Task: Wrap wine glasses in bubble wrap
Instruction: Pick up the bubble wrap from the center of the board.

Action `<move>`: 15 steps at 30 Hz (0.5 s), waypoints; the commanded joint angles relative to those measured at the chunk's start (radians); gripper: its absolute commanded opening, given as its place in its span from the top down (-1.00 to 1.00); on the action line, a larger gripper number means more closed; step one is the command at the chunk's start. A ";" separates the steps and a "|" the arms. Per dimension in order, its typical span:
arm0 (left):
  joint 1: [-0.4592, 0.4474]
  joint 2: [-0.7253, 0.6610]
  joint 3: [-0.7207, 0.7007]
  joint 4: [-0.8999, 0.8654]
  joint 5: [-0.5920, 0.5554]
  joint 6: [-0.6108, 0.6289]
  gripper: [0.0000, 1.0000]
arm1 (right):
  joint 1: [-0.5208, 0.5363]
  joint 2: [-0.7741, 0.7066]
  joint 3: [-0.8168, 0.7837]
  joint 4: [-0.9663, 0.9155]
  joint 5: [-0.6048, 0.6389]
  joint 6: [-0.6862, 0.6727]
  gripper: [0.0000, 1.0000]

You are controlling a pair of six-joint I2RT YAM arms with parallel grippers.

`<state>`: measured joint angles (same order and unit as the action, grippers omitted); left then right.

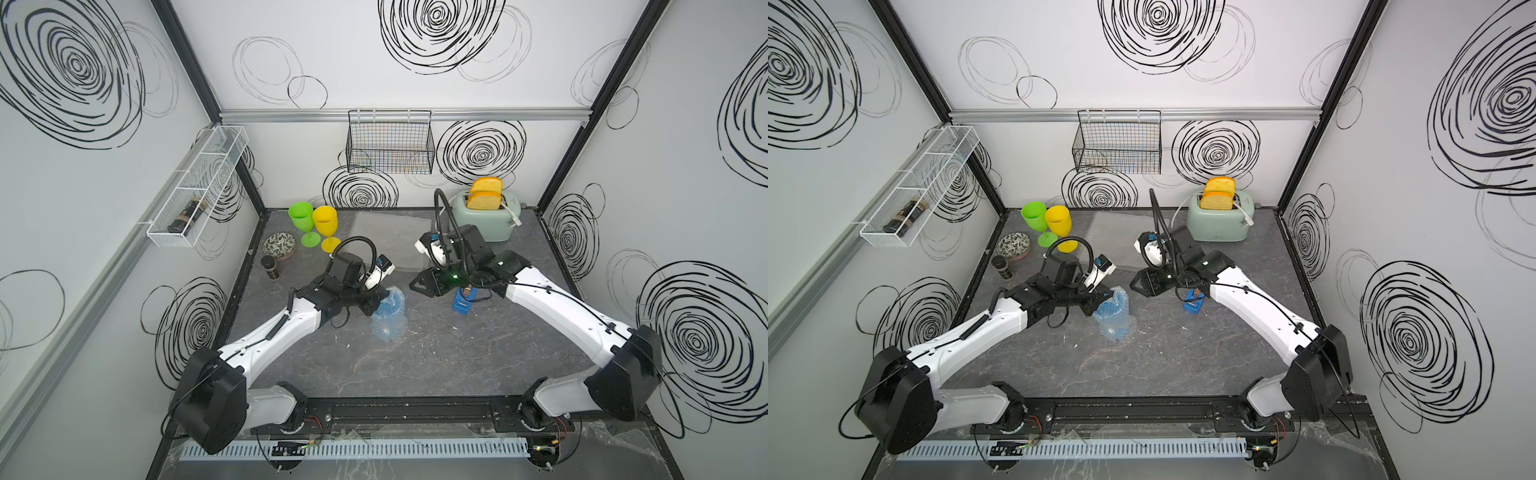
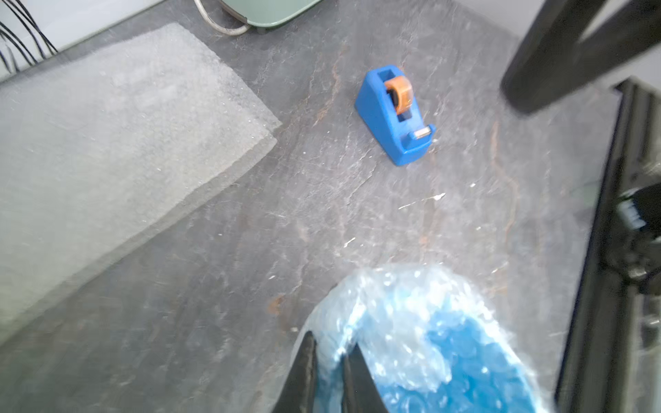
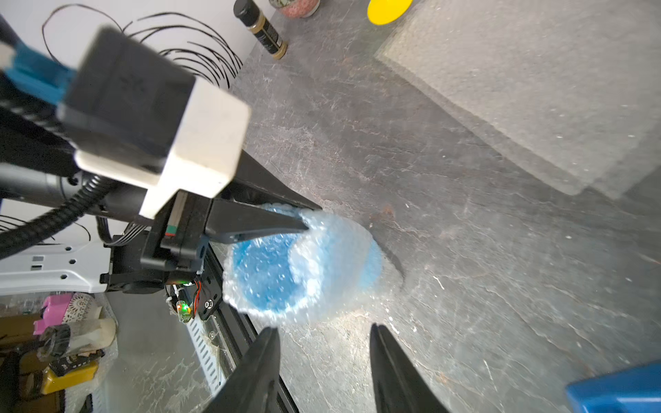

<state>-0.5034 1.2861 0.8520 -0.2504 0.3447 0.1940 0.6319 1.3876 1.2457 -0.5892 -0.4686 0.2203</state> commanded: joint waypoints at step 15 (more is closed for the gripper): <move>0.173 -0.090 -0.003 -0.318 -0.115 0.220 1.00 | -0.200 -0.104 -0.070 0.046 -0.028 -0.039 0.02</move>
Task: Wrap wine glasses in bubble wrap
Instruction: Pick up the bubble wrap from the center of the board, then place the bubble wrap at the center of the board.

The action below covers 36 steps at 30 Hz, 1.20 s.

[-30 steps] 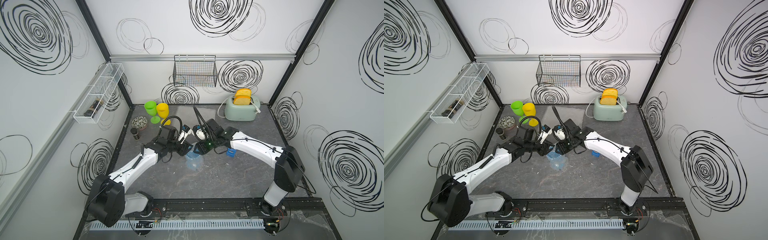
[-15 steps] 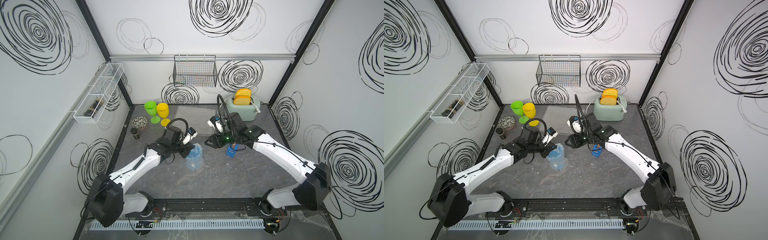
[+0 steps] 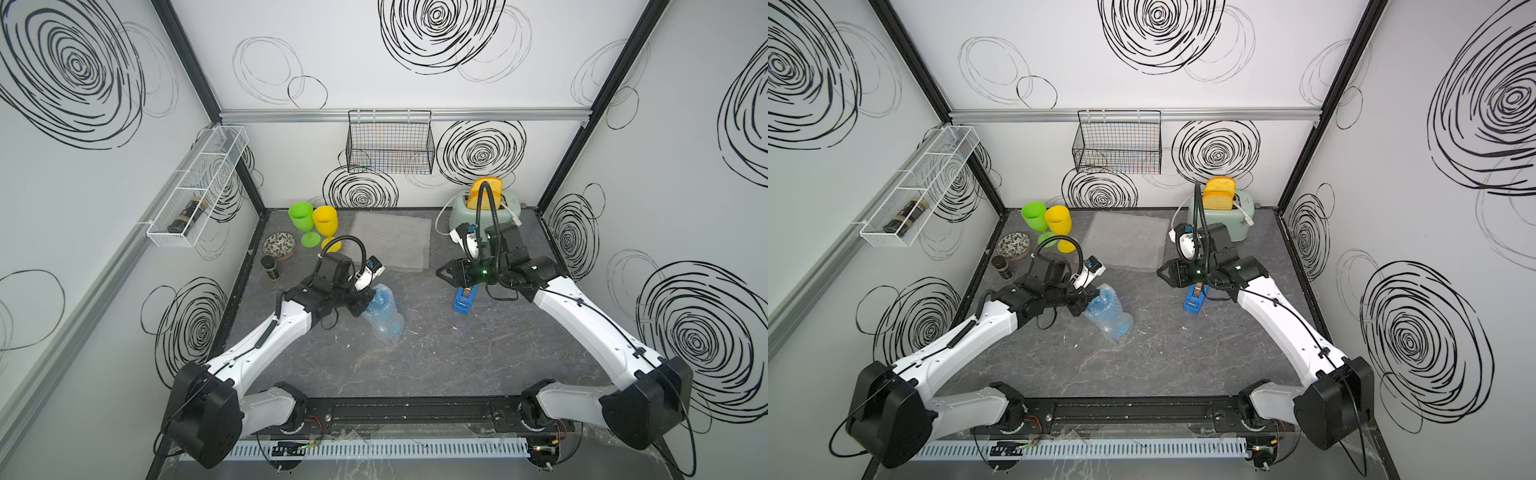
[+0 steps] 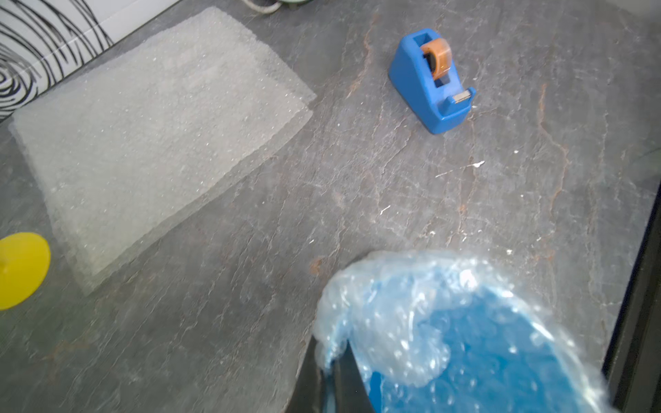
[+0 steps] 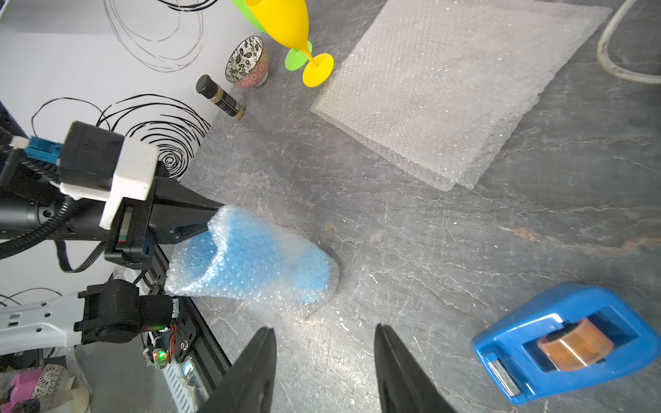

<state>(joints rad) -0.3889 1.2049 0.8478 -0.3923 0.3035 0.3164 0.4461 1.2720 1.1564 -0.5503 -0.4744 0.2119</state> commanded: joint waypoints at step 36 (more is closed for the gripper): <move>0.609 0.110 0.329 -0.129 -0.214 0.299 -0.47 | -0.050 0.734 0.362 0.122 0.188 0.251 -0.16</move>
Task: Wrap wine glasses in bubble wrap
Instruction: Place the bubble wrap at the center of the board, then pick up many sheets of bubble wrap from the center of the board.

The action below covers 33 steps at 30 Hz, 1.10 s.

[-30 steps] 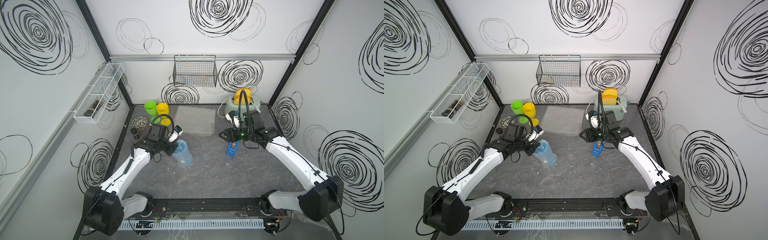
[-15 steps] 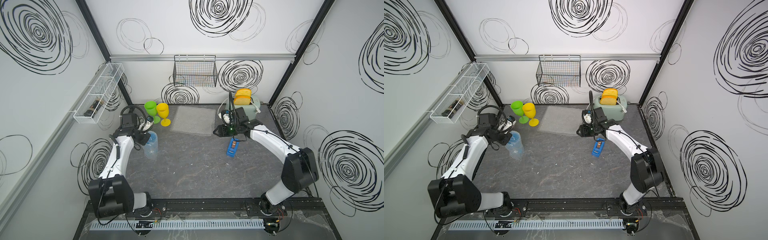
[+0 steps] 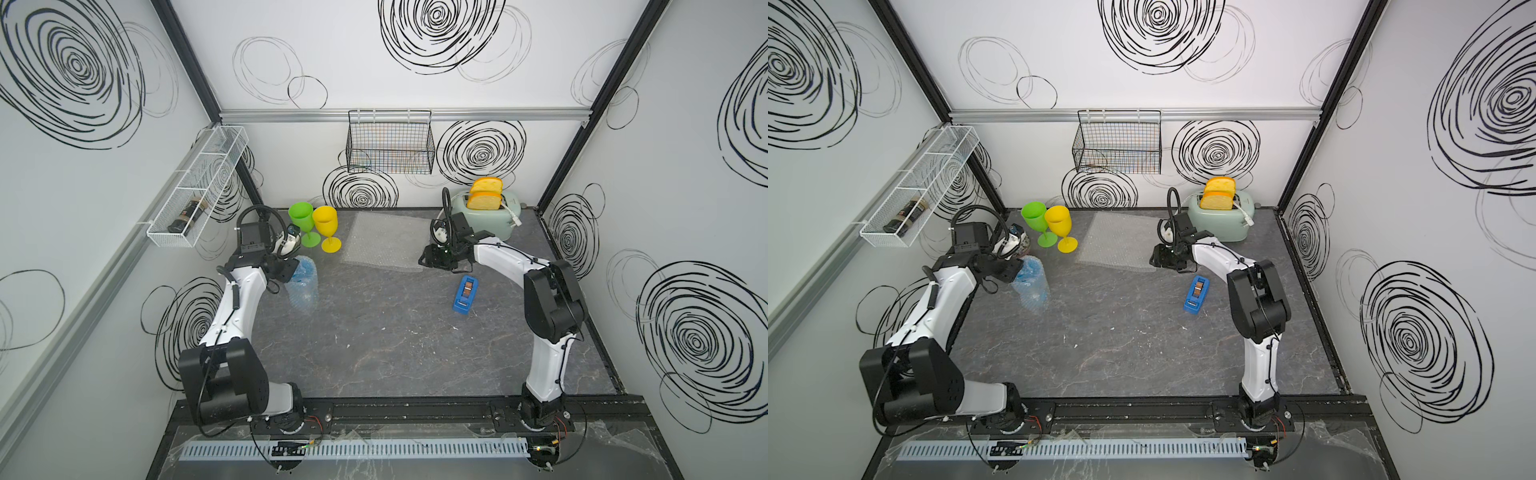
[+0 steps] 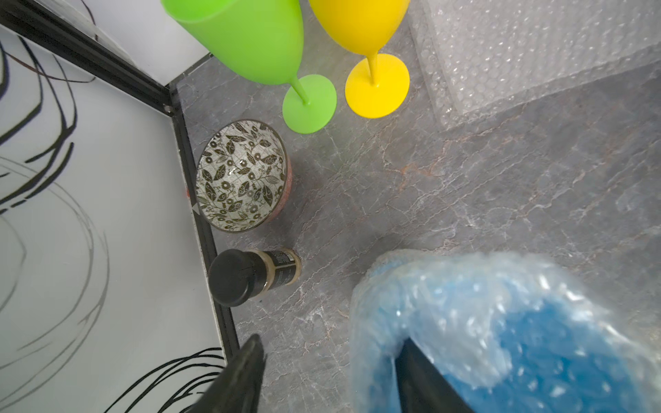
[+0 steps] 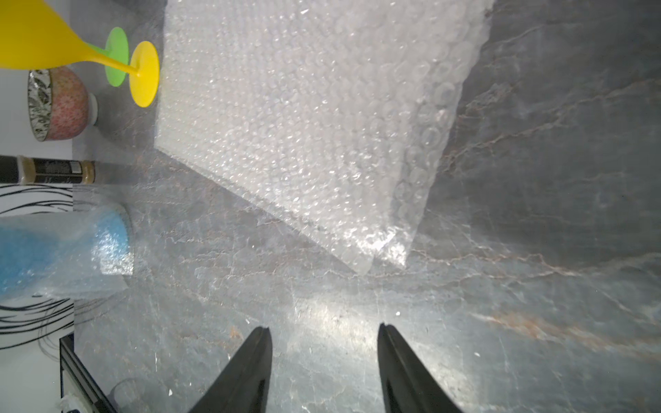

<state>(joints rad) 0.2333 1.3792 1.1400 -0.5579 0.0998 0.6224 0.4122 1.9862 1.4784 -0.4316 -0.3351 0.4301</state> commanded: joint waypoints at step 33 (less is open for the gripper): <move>-0.301 -0.321 -0.215 0.304 0.154 -0.317 -0.93 | -0.071 0.092 0.051 0.058 -0.115 0.060 1.00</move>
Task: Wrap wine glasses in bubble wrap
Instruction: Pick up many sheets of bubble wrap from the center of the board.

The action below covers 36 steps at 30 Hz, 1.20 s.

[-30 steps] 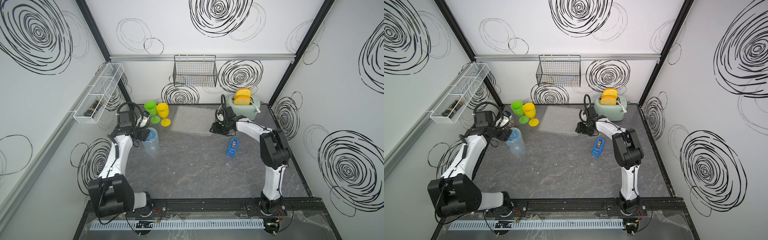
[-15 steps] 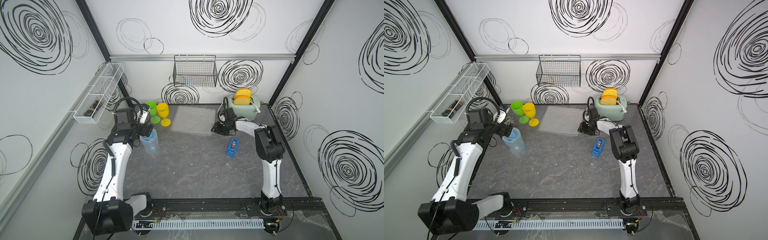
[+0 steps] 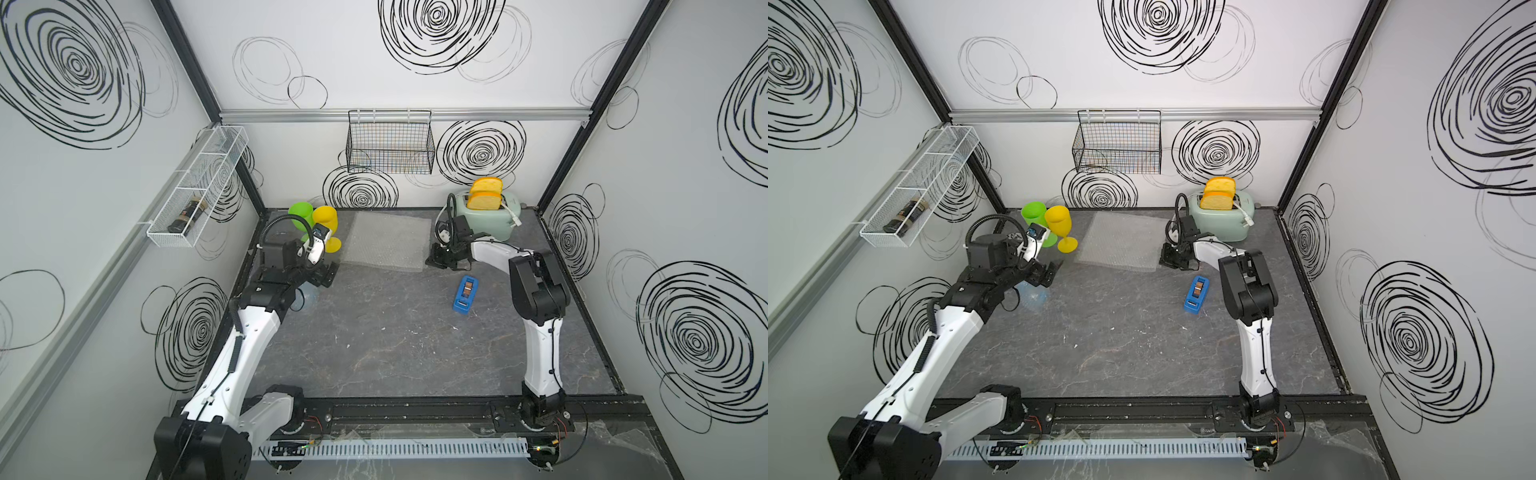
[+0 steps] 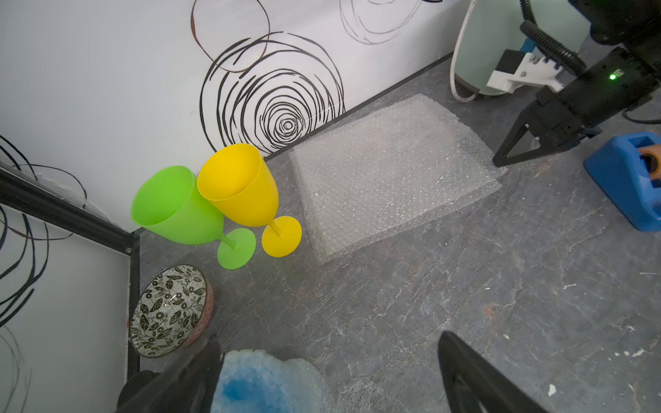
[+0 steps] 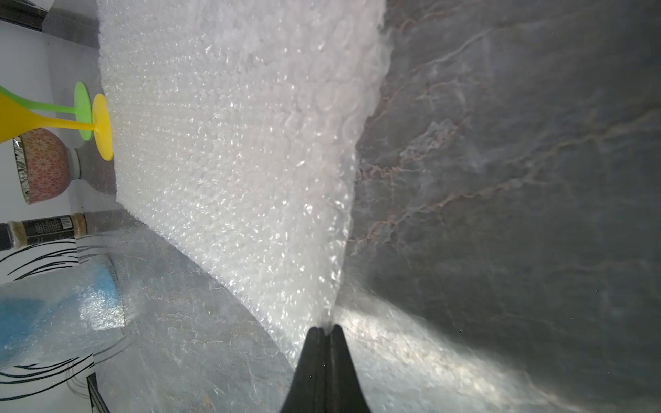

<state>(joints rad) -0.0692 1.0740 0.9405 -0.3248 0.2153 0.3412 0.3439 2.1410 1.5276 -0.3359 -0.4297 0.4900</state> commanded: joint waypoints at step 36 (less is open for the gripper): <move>-0.326 0.171 -0.114 0.190 -0.041 0.190 -0.93 | -0.003 -0.516 -0.317 -0.010 -0.285 0.137 1.00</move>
<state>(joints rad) -0.3698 1.2118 0.8371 -0.2276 0.1635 0.4721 0.3340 1.6127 1.2095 -0.3721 -0.6556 0.5797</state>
